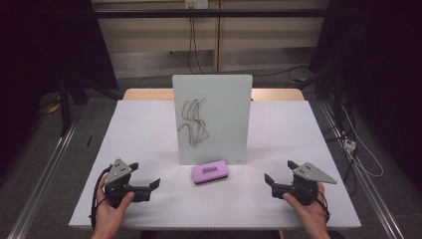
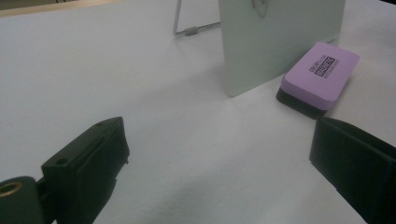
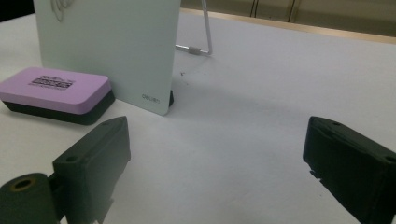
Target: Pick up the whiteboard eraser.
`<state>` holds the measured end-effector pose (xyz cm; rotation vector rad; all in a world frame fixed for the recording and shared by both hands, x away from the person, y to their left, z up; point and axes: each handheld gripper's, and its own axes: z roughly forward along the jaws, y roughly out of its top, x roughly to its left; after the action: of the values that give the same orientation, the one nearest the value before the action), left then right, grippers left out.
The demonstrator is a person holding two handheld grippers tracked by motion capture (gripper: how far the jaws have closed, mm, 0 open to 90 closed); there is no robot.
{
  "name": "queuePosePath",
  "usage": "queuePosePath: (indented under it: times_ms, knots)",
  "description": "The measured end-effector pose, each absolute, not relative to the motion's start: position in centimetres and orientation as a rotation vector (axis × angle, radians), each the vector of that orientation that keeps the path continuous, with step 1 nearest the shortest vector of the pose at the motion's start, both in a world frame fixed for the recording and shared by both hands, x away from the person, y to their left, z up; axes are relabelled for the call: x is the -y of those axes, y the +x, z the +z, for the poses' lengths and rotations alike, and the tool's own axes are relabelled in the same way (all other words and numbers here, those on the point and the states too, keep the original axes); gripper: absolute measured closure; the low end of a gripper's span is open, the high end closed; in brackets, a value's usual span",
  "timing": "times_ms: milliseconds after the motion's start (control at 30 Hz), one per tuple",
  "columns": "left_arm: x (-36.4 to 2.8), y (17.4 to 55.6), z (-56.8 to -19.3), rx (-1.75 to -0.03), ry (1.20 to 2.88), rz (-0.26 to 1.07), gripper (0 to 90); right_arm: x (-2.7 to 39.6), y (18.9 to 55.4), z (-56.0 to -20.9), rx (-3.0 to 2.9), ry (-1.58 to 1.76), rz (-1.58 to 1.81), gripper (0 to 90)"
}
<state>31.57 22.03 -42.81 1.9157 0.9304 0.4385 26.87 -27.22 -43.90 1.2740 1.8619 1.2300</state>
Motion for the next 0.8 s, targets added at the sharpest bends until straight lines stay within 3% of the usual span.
queuePosePath:
  times_ms: [567,800]
  knots:
    - [-20.8,31.5,-42.2,-0.864,1.952,0.397,7.0,27.2,27.1,-44.0,-1.873,1.274,1.235,6.6]
    - [-19.6,31.8,-41.6,-0.808,1.974,0.308,8.1,27.0,27.1,-44.1,-1.892,1.275,1.240,6.4]
